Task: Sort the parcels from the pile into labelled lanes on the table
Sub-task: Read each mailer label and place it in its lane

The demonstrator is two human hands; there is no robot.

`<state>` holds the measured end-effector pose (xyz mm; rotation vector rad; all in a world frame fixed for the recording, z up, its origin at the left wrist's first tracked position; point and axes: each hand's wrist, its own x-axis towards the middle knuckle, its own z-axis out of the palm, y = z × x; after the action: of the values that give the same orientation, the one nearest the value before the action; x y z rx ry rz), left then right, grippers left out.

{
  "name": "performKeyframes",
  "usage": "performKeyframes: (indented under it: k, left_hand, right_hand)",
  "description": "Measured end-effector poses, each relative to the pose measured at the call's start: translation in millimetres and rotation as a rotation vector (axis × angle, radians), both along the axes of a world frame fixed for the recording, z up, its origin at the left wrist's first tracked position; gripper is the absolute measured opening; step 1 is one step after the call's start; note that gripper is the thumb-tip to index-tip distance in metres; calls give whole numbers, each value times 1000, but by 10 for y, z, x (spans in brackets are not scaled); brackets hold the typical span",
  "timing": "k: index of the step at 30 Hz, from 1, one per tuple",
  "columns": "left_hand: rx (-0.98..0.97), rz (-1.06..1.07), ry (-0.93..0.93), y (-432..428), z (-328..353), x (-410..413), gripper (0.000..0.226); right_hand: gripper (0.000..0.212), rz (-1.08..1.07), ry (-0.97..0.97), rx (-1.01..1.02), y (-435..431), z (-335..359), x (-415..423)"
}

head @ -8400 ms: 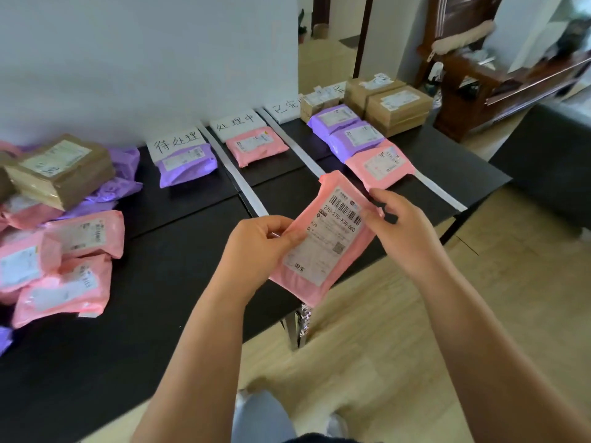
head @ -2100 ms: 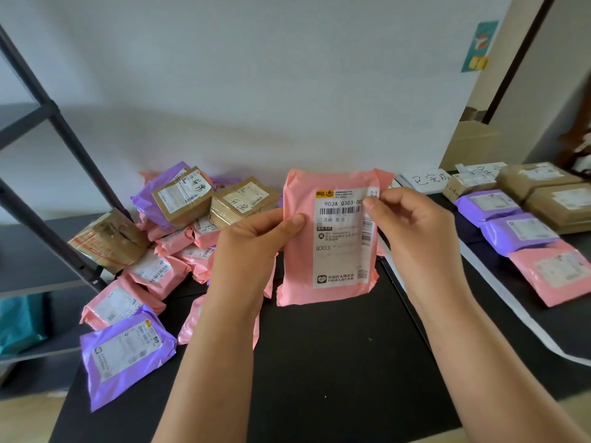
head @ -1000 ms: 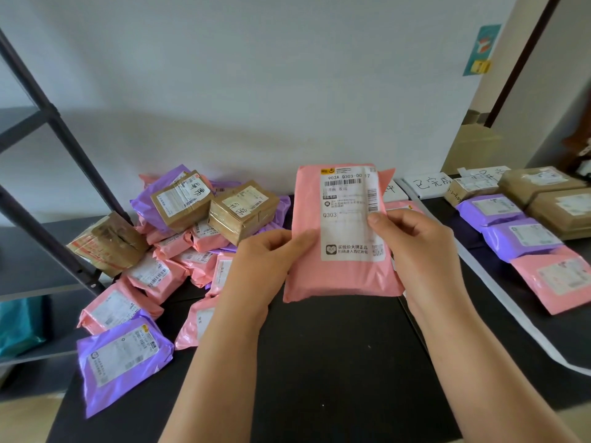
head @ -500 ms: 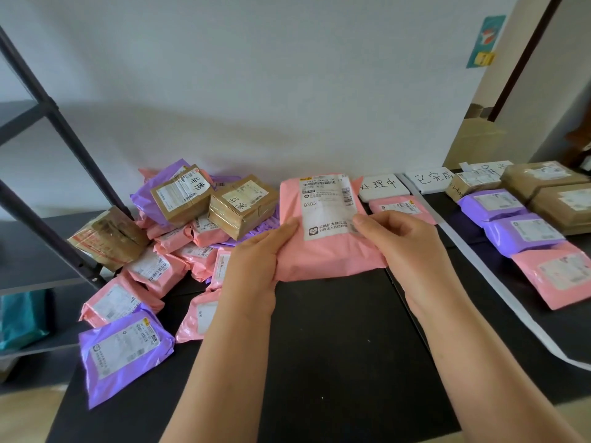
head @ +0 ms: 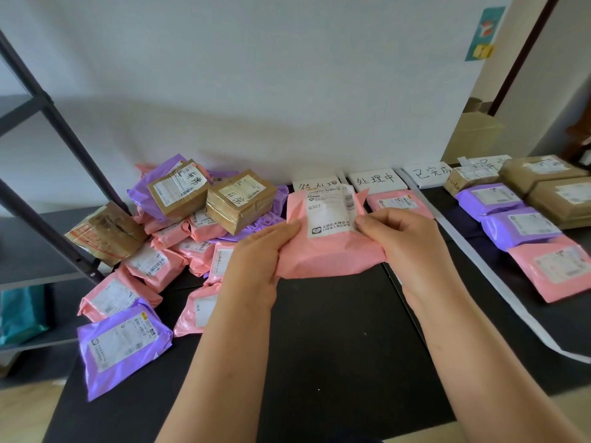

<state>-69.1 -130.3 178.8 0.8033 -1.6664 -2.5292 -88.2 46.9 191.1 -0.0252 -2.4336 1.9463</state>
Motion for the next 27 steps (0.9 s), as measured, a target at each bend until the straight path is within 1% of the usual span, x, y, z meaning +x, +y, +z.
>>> performKeyframes:
  k: [2, 3, 8, 10, 11, 13, 16, 19, 21, 23, 27]
  left_hand:
    - [-42, -30, 4, 0, -35, -3, 20]
    - [-59, -47, 3, 0, -51, -1, 21]
    - [-145, -81, 0, 36, -119, 25, 8]
    - [-164, -82, 25, 58, -142, 29, 10]
    - [-179, -85, 41, 71, -157, 31, 13]
    - [-250, -86, 58, 123, -176, 43, 17]
    - [-461, -70, 74, 266, -215, 66, 13]
    - [-646, -112, 73, 469, -246, 96, 15]
    - [-711, -151, 77, 599, -268, 112, 17]
    - [-721, -180, 94, 721, -295, 129, 18]
    - [-764, -232, 113, 906, -328, 157, 16]
  right_hand:
    - [10, 12, 9, 14, 25, -15, 8]
    - [10, 17, 14, 23, 39, -24, 12]
    - [6, 55, 19, 86, 114, -44, 20]
    - [2, 68, 20, 127, 160, -52, 17]
    - [3, 71, 26, 151, 193, -61, 13]
    - [11, 63, 47, 190, 276, -97, -10]
    - [26, 8, 111, 244, 444, -159, -64]
    - [36, -24, 227, 376, 618, -190, -99]
    - [42, -30, 288, 462, 726, -206, -114]
    - [43, -15, 304, 524, 829, -238, -127]
    - [32, 0, 289, 606, 1026, -356, -116]
